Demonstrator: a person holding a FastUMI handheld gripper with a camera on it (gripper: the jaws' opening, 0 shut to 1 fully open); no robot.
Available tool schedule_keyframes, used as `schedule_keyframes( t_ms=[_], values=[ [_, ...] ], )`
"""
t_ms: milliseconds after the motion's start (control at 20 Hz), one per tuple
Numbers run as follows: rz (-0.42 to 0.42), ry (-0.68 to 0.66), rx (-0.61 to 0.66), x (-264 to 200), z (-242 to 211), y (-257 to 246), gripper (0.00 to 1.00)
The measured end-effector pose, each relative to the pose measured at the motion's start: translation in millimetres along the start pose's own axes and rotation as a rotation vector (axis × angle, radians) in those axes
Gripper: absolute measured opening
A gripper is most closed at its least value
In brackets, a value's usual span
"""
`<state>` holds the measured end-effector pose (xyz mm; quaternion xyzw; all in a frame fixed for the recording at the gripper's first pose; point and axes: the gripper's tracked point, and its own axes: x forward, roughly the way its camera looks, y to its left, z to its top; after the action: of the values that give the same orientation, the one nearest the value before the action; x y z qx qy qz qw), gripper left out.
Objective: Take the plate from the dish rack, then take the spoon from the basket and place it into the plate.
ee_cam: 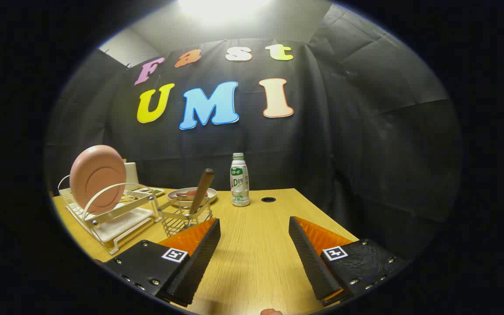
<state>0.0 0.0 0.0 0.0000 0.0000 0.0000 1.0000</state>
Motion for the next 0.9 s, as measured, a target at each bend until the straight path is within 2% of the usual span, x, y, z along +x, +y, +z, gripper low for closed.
schedule_keyframes(
  t_ms=[150, 250, 450, 650, 900],
  values=[
    [-0.076, -0.023, 0.056, 19.3, 13.0, -25.2, 0.97],
    [-0.141, -0.063, 0.047, 22.3, 28.7, -47.3, 0.97],
    [-0.219, -0.088, -0.008, -5.6, 63.9, -79.3, 0.96],
    [-0.225, -0.085, -0.058, -60.7, 95.0, -76.6, 0.97],
    [-0.193, -0.058, -0.04, -121.4, 130.7, -31.4, 0.96]
  ],
)
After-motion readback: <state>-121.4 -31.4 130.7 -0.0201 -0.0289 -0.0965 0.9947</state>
